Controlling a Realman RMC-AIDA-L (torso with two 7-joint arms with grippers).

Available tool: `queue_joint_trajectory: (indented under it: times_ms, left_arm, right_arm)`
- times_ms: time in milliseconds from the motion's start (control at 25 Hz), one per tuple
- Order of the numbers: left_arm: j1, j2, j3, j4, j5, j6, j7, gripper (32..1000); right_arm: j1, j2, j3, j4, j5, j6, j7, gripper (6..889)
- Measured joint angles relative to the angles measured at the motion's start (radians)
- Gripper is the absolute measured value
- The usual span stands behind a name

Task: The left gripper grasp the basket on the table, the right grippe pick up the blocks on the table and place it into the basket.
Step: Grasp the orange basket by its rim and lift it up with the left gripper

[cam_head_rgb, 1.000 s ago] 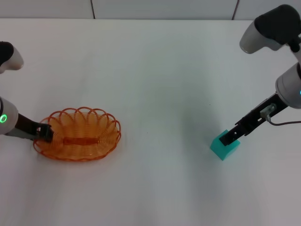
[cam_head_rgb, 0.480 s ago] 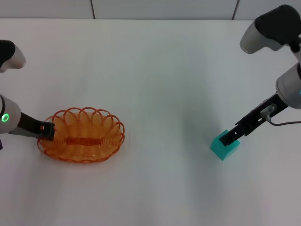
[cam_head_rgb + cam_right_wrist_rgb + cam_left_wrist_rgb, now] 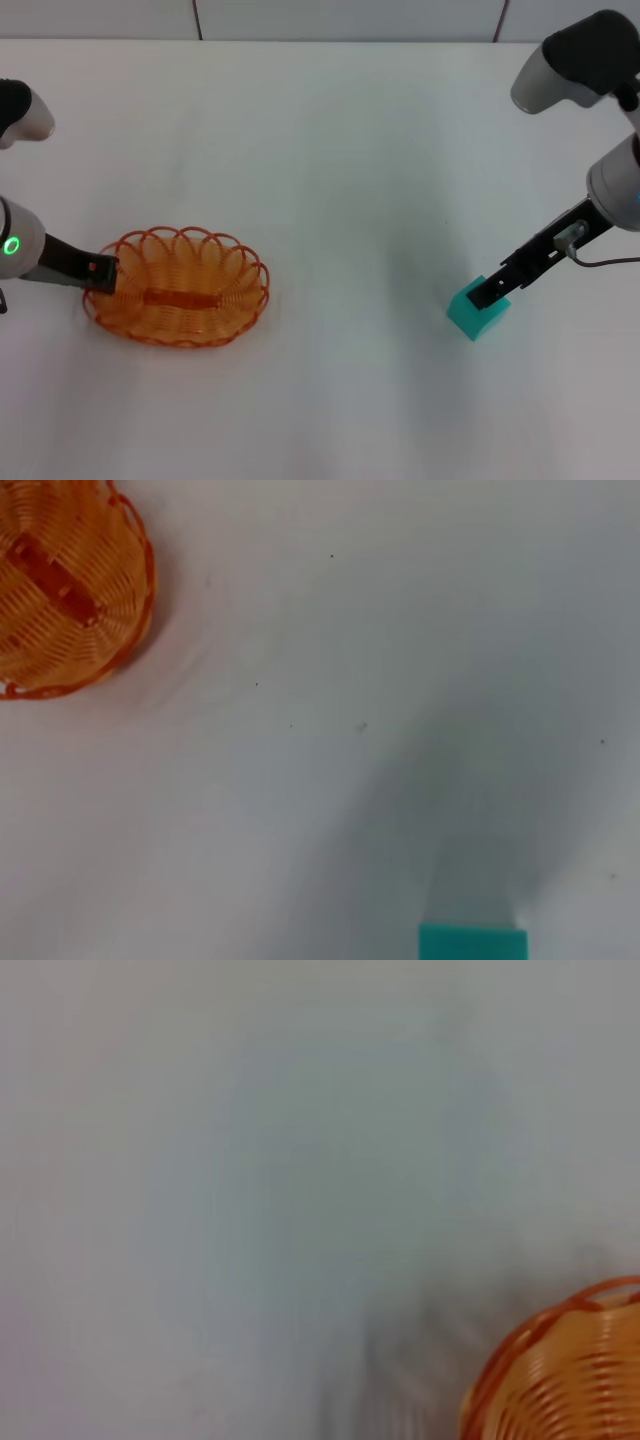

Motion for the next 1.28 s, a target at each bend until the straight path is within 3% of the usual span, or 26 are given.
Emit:
queue_joint_trajectory:
  times_ms: [280,520,680,920,1280]
  left_arm:
    - [0.012,0.0003,-0.001,0.096,-0.065,-0.060,-0.001,126]
    - [0.027,-0.0028,0.000,0.234,-0.133,-0.147,-0.025,98]
    - [0.043,-0.0026,0.016,0.359,-0.170,-0.200,-0.071,91]
    - [0.051,-0.0019,0.036,0.479,-0.200,-0.255,-0.129,86]
    - [0.064,-0.0040,0.038,0.560,-0.251,-0.277,-0.174,87]
  right_arm:
    - [-0.001,0.000,0.011,0.000,0.000,-0.006,-0.003,879]
    - [-0.004,0.000,0.012,0.000,0.000,-0.016,-0.004,879]
    - [-0.004,0.000,0.012,0.000,0.000,-0.016,-0.004,879]
    - [-0.006,0.000,0.012,0.000,0.000,-0.016,-0.004,879]
    - [-0.007,0.000,0.012,0.018,0.000,-0.033,0.003,878]
